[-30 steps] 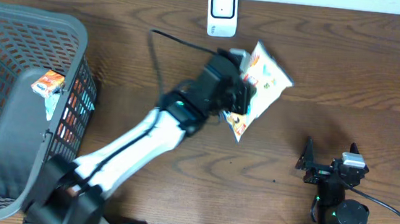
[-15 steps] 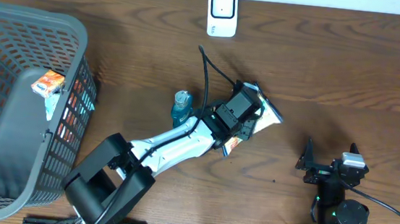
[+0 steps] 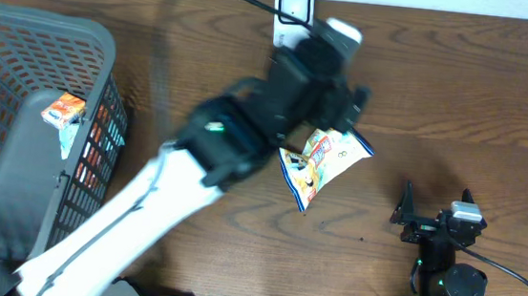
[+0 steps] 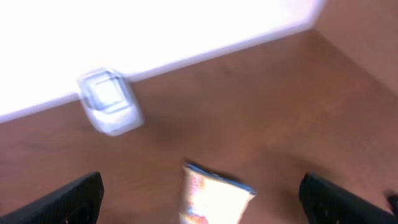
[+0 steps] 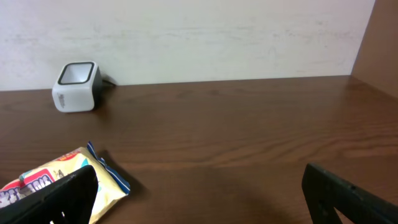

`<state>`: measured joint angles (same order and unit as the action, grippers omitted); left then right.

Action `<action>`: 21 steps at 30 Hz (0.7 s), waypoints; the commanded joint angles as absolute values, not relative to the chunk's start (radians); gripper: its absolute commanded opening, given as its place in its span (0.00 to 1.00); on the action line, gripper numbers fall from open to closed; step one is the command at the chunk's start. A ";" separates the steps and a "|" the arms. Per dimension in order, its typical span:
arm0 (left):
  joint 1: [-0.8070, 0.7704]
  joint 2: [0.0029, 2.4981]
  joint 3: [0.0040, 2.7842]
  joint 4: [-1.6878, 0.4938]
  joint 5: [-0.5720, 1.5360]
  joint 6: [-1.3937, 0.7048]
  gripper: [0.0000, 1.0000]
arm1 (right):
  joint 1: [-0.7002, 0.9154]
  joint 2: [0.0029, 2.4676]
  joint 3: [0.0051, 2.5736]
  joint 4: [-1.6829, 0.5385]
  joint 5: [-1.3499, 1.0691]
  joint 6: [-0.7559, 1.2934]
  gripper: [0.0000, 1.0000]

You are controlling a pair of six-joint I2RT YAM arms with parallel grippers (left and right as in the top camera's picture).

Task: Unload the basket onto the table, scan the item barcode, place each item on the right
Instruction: 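Carry the diaper pack past the scanner and drop it right of the bottle, then reach the left gripper into the basket and grasp the orange box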

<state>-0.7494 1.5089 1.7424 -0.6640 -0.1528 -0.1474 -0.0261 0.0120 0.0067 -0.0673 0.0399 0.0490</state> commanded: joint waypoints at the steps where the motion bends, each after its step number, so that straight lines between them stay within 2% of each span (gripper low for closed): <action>1: -0.628 1.466 1.788 -0.744 -0.369 -0.080 1.00 | -0.025 0.007 0.006 -0.071 0.042 0.055 0.99; 4: -0.466 1.411 1.788 -0.817 -0.390 -0.132 1.00 | -0.025 0.007 0.006 -0.071 0.042 0.055 0.99; 10: -0.061 1.370 1.785 -0.961 -0.358 -0.410 1.00 | -0.025 0.007 0.006 -0.071 0.042 0.055 0.99; 16: 0.247 1.408 1.688 -0.983 -0.220 -0.434 1.00 | -0.025 0.007 0.006 -0.071 0.042 0.055 0.99; 21: 0.428 1.465 1.520 -0.910 -0.059 -0.450 1.00 | -0.025 0.007 0.006 -0.071 0.042 0.055 0.99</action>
<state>0.3477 1.4158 1.6089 -0.9447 -0.2050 -0.4202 -0.0261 0.0120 0.0067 -0.0673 0.0402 0.0490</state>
